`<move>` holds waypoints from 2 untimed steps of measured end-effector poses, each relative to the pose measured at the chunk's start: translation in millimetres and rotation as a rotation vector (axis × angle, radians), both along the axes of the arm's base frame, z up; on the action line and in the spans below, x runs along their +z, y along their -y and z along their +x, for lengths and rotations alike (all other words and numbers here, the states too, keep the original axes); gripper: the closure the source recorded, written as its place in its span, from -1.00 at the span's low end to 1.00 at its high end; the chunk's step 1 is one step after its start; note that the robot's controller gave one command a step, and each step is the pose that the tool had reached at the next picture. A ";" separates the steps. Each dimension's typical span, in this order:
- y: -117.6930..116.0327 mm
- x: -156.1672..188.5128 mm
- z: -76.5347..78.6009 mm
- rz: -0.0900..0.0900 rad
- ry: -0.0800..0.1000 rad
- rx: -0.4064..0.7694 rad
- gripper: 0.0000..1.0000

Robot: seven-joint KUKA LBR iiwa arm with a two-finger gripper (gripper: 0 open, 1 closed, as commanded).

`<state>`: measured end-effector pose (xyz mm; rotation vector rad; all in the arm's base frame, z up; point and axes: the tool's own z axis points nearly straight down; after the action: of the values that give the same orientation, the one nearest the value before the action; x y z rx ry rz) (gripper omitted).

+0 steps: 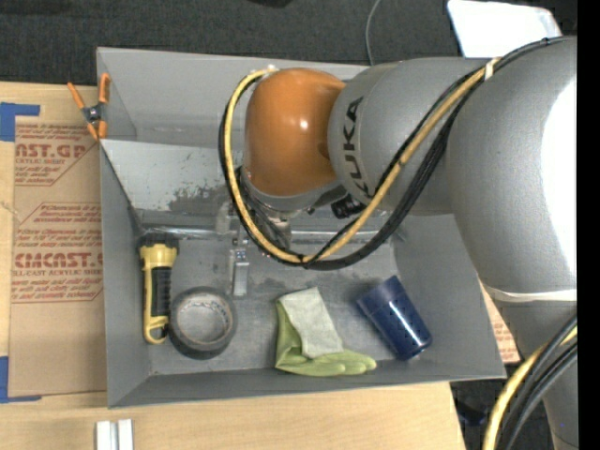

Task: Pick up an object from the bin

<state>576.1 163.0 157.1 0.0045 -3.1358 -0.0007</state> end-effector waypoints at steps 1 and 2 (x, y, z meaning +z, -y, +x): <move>0.7 4.4 2.1 0.001 0.007 -0.002 -1.00; -12.2 -52.5 -2.6 0.002 0.014 0.316 -1.00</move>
Offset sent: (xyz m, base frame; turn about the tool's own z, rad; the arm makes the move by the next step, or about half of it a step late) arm -0.0078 0.0173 -0.0871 -0.4790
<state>573.6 175.1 104.6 0.4995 -3.1100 -0.0029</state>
